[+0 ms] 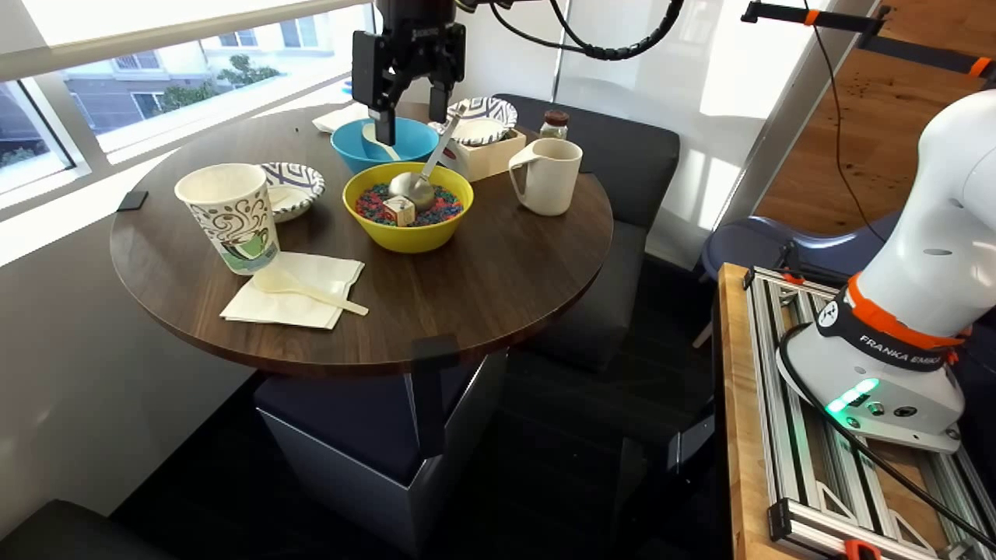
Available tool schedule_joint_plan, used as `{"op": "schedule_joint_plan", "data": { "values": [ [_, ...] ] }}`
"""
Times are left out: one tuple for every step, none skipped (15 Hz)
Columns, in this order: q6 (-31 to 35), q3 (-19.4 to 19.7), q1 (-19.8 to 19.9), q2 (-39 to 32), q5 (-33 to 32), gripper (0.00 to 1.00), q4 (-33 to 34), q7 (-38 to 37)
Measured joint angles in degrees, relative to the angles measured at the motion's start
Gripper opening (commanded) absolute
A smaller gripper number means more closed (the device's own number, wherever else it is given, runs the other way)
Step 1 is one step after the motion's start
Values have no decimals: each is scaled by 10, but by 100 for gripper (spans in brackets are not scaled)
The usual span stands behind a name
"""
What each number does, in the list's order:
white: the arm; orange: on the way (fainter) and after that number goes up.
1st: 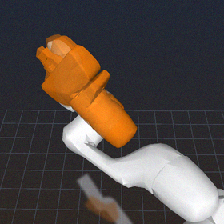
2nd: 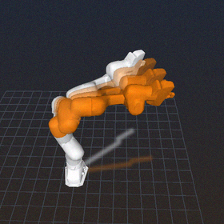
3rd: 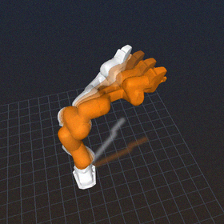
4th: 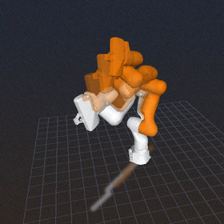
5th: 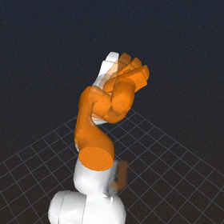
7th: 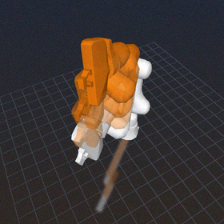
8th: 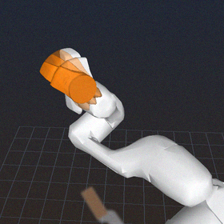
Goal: Remove the block from the yellow bowl and put it on the table
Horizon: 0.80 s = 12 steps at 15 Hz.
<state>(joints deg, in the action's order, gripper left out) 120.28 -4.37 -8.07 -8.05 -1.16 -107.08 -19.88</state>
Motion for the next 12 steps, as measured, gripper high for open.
{"op": "schedule_joint_plan", "data": {
  "values": [
    [0, 0, 0, 0, 0, 100, 0, 0],
    [0, 0, 0, 0, 0, 100, 0, 0],
    [0, 0, 0, -1, 0, 100, 1, 0],
    [3, 0, 1, -4, 0, 100, 2, 0],
    [8, 1, 1, -8, 0, 100, 2, 0],
    [14, 1, 1, -15, 0, 100, 3, 0],
    [24, 1, 1, -23, 0, 100, 3, -1],
    [34, 2, 1, -31, 0, 100, 3, -1],
    [43, 2, 1, -40, 0, 100, 3, -2],
    [50, 2, 1, -49, 0, 100, 3, -2],
    [55, 2, 1, -57, 0, 92, 3, -3],
    [61, 2, 1, -66, 0, 87, 4, -4]
  ]
}}
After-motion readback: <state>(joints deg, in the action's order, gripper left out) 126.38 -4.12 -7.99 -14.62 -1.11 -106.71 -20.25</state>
